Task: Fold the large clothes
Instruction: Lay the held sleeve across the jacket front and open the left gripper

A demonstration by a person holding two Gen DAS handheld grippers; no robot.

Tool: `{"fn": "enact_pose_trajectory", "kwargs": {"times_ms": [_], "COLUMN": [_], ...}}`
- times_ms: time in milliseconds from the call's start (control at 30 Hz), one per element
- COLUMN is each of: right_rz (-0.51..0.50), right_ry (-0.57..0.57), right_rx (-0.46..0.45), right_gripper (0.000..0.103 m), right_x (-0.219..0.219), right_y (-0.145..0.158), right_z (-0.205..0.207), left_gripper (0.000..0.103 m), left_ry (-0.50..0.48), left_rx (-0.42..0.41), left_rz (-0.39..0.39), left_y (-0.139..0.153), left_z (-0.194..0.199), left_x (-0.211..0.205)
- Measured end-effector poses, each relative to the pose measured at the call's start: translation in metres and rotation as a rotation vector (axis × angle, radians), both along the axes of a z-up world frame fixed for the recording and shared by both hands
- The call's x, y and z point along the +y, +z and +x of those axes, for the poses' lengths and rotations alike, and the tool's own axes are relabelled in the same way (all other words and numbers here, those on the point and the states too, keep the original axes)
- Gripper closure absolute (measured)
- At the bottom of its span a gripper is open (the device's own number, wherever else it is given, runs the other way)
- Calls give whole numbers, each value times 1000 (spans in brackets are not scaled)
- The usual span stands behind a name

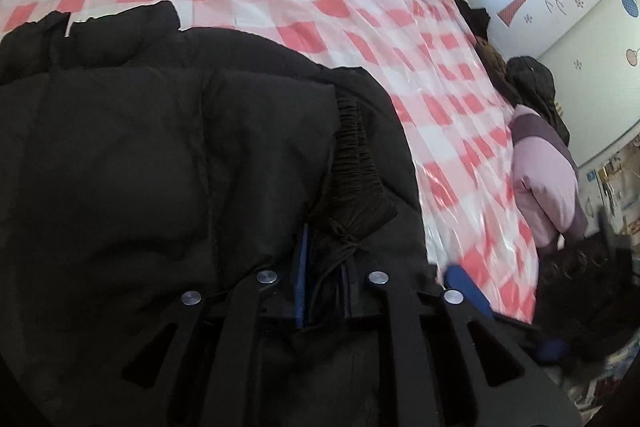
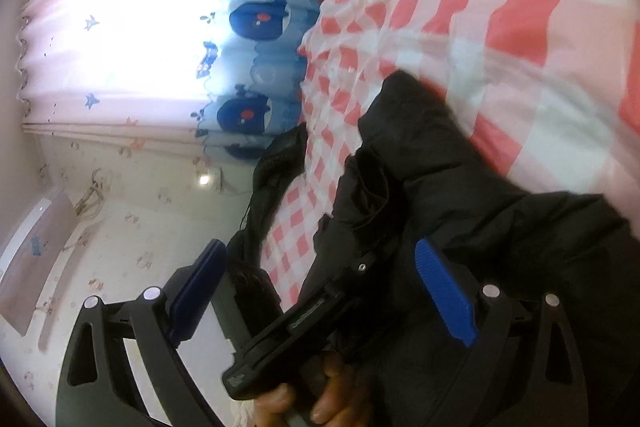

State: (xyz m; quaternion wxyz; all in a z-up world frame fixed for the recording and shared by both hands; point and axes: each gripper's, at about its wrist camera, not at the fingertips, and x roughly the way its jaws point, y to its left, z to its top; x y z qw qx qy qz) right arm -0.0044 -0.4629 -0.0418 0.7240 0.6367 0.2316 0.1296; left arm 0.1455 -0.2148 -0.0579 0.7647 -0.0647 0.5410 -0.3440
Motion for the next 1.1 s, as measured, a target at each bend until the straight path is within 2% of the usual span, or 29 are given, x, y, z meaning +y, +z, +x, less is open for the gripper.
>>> {"fn": "enact_pose_trajectory", "kwargs": {"times_ms": [67, 133, 200, 233, 300, 433, 567, 667, 700, 767, 800, 867, 967, 1100], "right_rz": [-14, -52, -83, -106, -150, -154, -222, -292, -340, -380, -386, -458, -516, -474], "right_ry": [30, 53, 75, 99, 137, 209, 213, 200, 199, 220, 218, 167, 124, 70], "right_rx": [-10, -8, -6, -6, 11, 4, -12, -35, -28, -17, -25, -62, -105, -96], "right_gripper": [12, 12, 12, 12, 12, 11, 11, 14, 22, 88, 93, 95, 95, 95], "right_x": [6, 12, 19, 26, 40, 63, 70, 68, 69, 69, 69, 65, 58, 42], "right_y": [2, 5, 7, 7, 6, -3, 0, 2, 5, 6, 8, 25, 49, 42], "right_z": [7, 12, 19, 25, 34, 47, 56, 66, 71, 81, 84, 79, 67, 60], "left_gripper": [83, 70, 22, 17, 16, 16, 16, 15, 15, 15, 15, 15, 15, 15], "left_ry": [-14, -8, 23, 43, 48, 66, 120, 194, 231, 292, 336, 403, 479, 559], "left_rx": [-4, -29, -61, -80, -97, -81, -96, -141, -167, -190, -192, -191, -209, -166], "left_rz": [7, 0, -11, -8, 19, 19, -22, 0, 18, 36, 32, -2, -53, -105], "left_y": [11, 27, 40, 44, 51, 60, 72, 78, 79, 80, 81, 83, 83, 72], "left_z": [-5, -12, -15, -17, -18, -19, -25, -27, -27, -23, -19, -13, -7, -2], "left_x": [12, 27, 46, 53, 65, 91, 134, 173, 191, 214, 230, 254, 279, 300]}}
